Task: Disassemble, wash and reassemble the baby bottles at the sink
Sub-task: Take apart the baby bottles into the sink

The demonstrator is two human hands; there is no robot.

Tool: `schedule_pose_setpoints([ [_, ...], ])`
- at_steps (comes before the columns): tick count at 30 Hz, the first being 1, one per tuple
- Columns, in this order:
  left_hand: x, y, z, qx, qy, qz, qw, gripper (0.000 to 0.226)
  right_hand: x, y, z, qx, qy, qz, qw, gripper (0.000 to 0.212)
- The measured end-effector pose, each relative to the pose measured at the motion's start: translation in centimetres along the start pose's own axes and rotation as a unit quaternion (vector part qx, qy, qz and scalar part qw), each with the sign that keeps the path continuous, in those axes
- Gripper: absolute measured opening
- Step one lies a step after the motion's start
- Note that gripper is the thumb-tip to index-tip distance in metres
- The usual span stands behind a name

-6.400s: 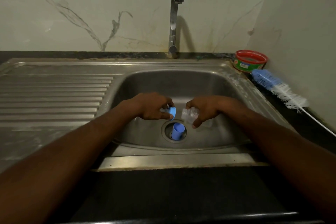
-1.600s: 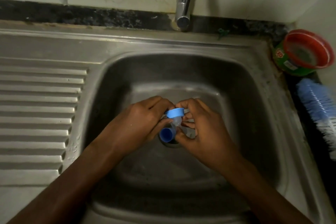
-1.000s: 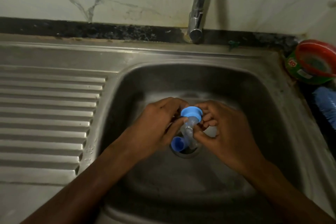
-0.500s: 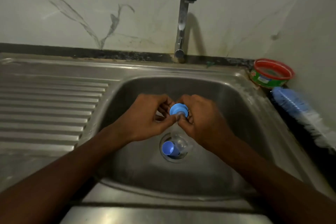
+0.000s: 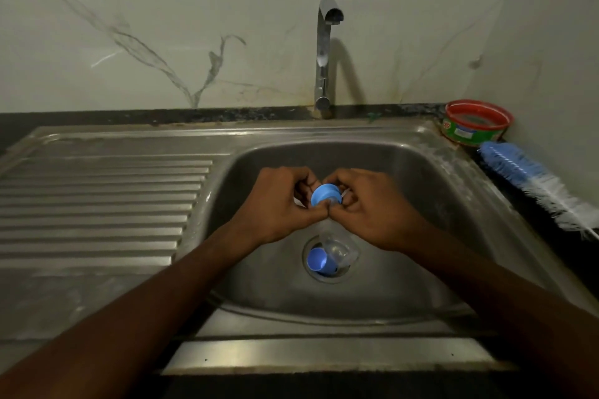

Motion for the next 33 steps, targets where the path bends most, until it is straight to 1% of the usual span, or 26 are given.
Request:
schedule_pose_setpoints([
  [2,0.0,0.0,-0.1,-0.005,0.003,0.003,1.000,0.024,-0.1,0.0,0.0,-0.003,-0.001,0.003,1.000,0.021],
  [5,-0.1,-0.1,-0.2,0.007,0.020,0.011,1.000,0.023,0.0,-0.1,0.2,0.010,-0.018,-0.003,1.000,0.021],
  [7,0.1,-0.3,-0.3,0.010,0.011,0.011,1.000,0.023,-0.2,-0.2,0.2,0.007,-0.021,-0.001,1.000,0.021],
  [11,0.1,-0.3,-0.6,-0.010,0.010,0.000,1.000,0.023,-0.7,-0.5,0.2,-0.014,0.011,0.006,1.000,0.024],
  [14,0.4,-0.4,-1.0,-0.005,0.008,-0.006,1.000,0.027,-1.4,-0.9,-0.1,-0.036,0.038,-0.001,0.999,0.027],
  [18,0.9,-0.6,-1.4,0.005,-0.013,-0.014,1.000,0.030,-1.8,-1.5,-0.8,-0.040,0.059,-0.008,0.997,0.027],
  [25,1.3,-0.6,-1.9,0.023,-0.036,-0.029,0.999,0.032,-2.1,-1.7,-0.9,-0.029,0.047,-0.031,0.998,0.023],
  [29,1.3,-0.7,-2.1,0.028,-0.035,-0.035,0.998,0.030,-2.2,-1.5,-0.7,0.013,0.013,-0.060,0.998,0.020],
  [31,1.4,-0.7,-2.1,0.034,-0.043,-0.034,0.998,0.028,-2.3,-1.6,-0.8,0.029,0.014,-0.069,0.997,0.019],
  [33,1.6,-0.6,-2.2,0.039,-0.053,-0.031,0.997,0.028,-2.3,-1.7,-1.0,0.026,0.034,-0.067,0.997,0.019],
])
Point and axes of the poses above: each hand's wrist, its own y-axis away from the middle knuckle, its own z-axis out of the back of the hand, x = y × z, the point moved 1 cm from there along -y, towards the middle knuckle, and after that the axes turned 12 degrees about -z, right-handed, at the moved point
